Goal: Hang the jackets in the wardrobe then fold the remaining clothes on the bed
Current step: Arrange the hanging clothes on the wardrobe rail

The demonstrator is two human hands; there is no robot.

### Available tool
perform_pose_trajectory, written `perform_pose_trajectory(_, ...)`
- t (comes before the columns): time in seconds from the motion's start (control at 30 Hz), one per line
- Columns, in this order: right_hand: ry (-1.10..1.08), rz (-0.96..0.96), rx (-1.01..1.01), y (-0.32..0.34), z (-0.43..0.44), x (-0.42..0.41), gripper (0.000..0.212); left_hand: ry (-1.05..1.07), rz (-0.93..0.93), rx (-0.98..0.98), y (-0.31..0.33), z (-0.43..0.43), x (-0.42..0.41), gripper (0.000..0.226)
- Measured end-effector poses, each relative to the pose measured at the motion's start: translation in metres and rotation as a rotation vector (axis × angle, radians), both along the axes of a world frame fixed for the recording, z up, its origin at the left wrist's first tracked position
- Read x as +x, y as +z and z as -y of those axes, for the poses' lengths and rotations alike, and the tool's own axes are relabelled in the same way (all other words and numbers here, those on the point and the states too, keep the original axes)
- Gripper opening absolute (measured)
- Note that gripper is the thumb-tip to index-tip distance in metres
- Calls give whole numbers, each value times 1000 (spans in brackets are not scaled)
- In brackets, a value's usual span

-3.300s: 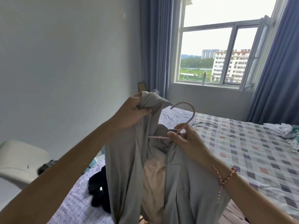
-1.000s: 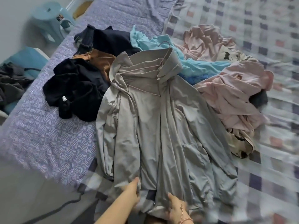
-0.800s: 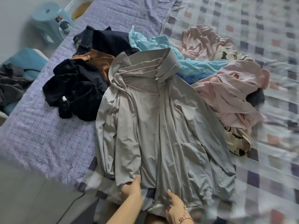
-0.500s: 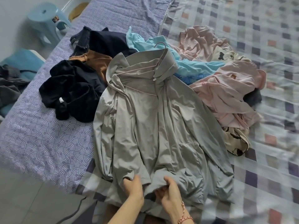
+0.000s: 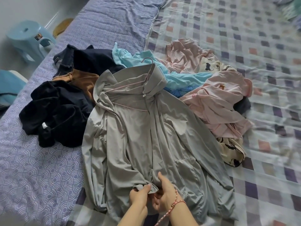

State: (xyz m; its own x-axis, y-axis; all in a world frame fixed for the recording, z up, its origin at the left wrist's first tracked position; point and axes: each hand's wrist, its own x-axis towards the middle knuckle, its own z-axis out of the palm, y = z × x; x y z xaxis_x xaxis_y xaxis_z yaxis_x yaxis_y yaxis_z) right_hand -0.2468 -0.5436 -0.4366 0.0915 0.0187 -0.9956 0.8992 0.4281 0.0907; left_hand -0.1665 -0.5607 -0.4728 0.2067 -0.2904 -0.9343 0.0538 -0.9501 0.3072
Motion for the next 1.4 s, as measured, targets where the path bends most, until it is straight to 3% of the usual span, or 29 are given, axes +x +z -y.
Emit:
perform_pose_trajectory(0.1,-24,16,-43,-4,10,-5,37,17,-5,76,-6,10,-7,18)
perform_pose_trajectory(0.2,-69,-34,-48,-10,14,-18,29,41,-88,146,0,33,-18,5)
perform_pose_trajectory(0.37,-421,-99,-267,3,16,-54,30,100,-152,129,6,75,-54,26)
perform_pose_trajectory(0.53,-248,-328,-304,18,23,-66,20,151,-136,13,21,75,-78,29)
perform_pose_trajectory(0.67,-164,-547,-220,24,26,-67,32,-25,-4,-88,36,66,-82,15)
perform_pose_trajectory(0.73,-160,-600,-228,28,28,-67,35,-244,97,-235,44,62,-83,15)
perform_pose_trajectory(0.87,-55,-609,-372,59,39,-78,35,-511,-1,-580,80,69,-104,23)
perform_pose_trajectory(0.97,85,-702,-503,86,44,-87,24,-445,-131,-562,103,81,-125,26)
perform_pose_trajectory(1.1,166,-775,-590,110,58,-93,30,-280,-260,-404,122,98,-126,28)
perform_pose_trajectory(1.27,251,-602,-769,139,83,-88,7,-90,-362,-352,153,132,-91,21)
perform_pose_trajectory(1.4,252,-487,-874,162,96,-82,6,-20,-464,-265,176,148,-69,13)
